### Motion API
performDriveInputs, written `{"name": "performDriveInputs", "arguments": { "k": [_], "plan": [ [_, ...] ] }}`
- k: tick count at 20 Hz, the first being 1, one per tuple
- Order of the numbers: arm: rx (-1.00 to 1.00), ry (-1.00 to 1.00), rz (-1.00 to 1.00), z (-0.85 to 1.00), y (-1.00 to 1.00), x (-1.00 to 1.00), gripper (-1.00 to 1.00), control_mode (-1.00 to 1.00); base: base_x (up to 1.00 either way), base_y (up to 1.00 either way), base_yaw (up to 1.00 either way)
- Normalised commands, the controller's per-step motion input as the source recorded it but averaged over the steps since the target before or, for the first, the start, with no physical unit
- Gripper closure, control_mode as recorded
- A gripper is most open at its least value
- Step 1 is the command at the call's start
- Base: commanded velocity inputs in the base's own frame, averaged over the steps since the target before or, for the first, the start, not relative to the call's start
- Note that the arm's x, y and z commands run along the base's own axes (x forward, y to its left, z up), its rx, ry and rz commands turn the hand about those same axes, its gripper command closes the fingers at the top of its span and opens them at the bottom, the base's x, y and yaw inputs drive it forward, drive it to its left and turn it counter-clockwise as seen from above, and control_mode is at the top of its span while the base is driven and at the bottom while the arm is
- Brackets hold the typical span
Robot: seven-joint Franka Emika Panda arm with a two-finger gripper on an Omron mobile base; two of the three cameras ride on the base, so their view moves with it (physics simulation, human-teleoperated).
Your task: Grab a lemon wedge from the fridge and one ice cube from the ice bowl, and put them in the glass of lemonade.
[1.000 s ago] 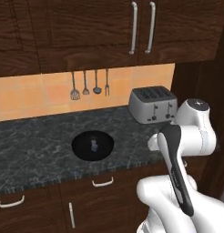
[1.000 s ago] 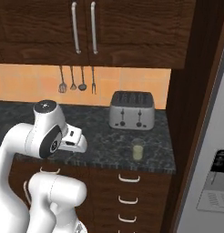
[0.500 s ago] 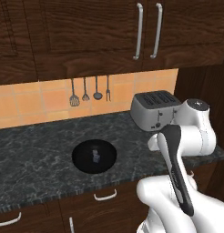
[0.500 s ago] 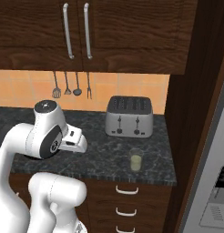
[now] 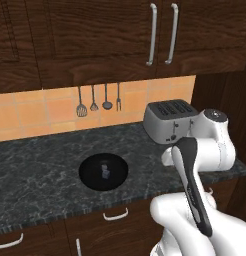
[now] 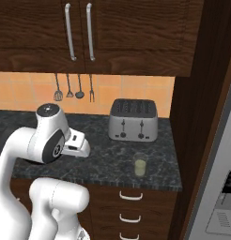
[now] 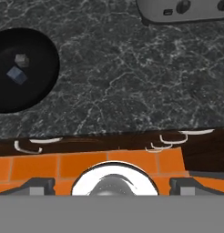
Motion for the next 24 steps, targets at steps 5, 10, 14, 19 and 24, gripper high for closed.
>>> {"name": "performDriveInputs", "arguments": {
  "k": [5, 10, 14, 19, 24],
  "plan": [
    [0.0, 0.0, 0.0, -0.32, 0.47, 0.07, -1.0, -1.0, 0.0, 0.0, 0.0],
    [0.0, 0.0, 0.02, -0.39, 0.84, 0.17, -1.0, -1.0, 0.0, 0.0, 0.0],
    [0.0, 0.0, 0.13, -0.5, 0.98, 0.38, -1.0, -1.0, 0.0, 0.0, 0.0],
    [0.0, 0.0, 0.23, -0.41, 0.84, 0.49, -1.0, -1.0, 0.0, 0.0, 0.0],
    [-0.01, 0.0, 0.19, -0.2, 0.53, 0.66, -1.0, -1.0, 0.0, 0.0, 0.0]
  ]
}}
